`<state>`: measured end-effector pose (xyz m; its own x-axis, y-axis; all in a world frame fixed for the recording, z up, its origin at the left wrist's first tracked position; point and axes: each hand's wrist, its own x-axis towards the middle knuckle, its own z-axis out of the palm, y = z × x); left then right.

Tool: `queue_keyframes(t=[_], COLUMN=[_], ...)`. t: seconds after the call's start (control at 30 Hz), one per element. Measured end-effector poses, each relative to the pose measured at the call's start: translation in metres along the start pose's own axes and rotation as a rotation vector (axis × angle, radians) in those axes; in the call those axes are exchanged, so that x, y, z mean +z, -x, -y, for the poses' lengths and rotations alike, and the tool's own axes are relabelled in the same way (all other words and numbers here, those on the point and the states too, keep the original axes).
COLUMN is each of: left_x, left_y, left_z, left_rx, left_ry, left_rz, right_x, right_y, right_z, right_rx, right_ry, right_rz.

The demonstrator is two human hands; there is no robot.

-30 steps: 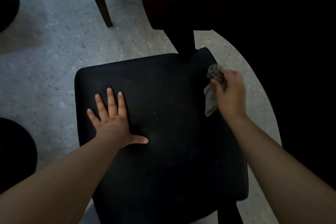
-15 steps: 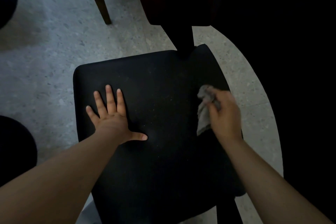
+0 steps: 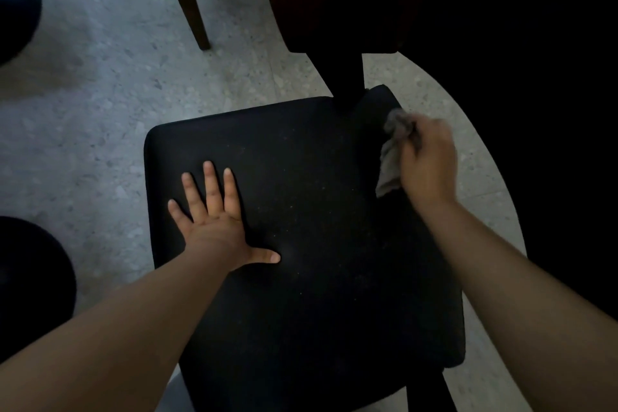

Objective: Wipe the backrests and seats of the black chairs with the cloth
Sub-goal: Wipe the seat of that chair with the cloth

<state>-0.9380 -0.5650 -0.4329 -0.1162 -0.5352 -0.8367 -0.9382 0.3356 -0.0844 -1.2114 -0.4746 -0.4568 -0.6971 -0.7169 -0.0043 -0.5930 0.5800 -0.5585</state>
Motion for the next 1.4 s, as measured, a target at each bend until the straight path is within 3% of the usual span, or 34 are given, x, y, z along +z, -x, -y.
queue_keyframes(t=[0.1, 0.2, 0.27, 0.37, 0.4, 0.53, 0.6, 0.73, 0.9, 0.97, 1.1, 1.23, 1.3, 1.4], left_x=[0.001, 0.001, 0.001, 0.001, 0.001, 0.001, 0.002, 0.003, 0.002, 0.002, 0.004, 0.004, 0.004, 0.005], left_y=[-0.001, -0.002, -0.002, -0.001, -0.001, -0.001, -0.002, -0.002, -0.002, -0.002, -0.002, -0.002, -0.001, -0.002], left_z=[0.000, 0.000, 0.000, 0.001, 0.001, 0.001, 0.001, 0.002, 0.001, 0.001, 0.002, 0.003, 0.003, 0.003], left_rx=[0.005, 0.007, 0.006, 0.009, 0.008, 0.004, 0.002, 0.017, 0.012, 0.012, 0.023, 0.031, 0.031, 0.032], left_ry=[0.003, 0.004, 0.003, 0.003, 0.003, -0.002, -0.001, 0.009, 0.005, 0.010, 0.014, 0.016, 0.020, 0.019], left_rz=[-0.001, 0.000, 0.000, -0.003, -0.002, 0.000, -0.004, -0.011, -0.006, -0.005, -0.016, -0.020, -0.019, -0.022], right_x=[0.019, 0.028, 0.019, 0.002, -0.001, -0.005, 0.003, 0.025, 0.012, 0.004, 0.009, 0.038, 0.041, 0.026], right_y=[-0.039, -0.017, 0.015, 0.059, 0.063, 0.026, -0.007, -0.003, 0.062, 0.053, -0.005, -0.023, 0.004, 0.040], right_z=[-0.008, -0.006, 0.002, 0.015, 0.017, 0.016, 0.008, 0.013, 0.025, 0.025, 0.028, 0.034, 0.041, 0.044], right_rx=[0.146, 0.088, 0.004, -0.059, -0.081, -0.074, 0.010, 0.038, -0.089, -0.063, -0.057, 0.071, 0.072, -0.019], right_ry=[0.063, 0.051, -0.027, -0.130, -0.129, -0.127, -0.080, 0.020, -0.139, -0.180, -0.077, -0.022, -0.035, -0.129], right_rz=[-0.007, 0.070, 0.197, 0.517, 0.530, 0.174, 0.093, 0.150, 0.494, 0.464, 0.174, 0.136, 0.167, 0.423])
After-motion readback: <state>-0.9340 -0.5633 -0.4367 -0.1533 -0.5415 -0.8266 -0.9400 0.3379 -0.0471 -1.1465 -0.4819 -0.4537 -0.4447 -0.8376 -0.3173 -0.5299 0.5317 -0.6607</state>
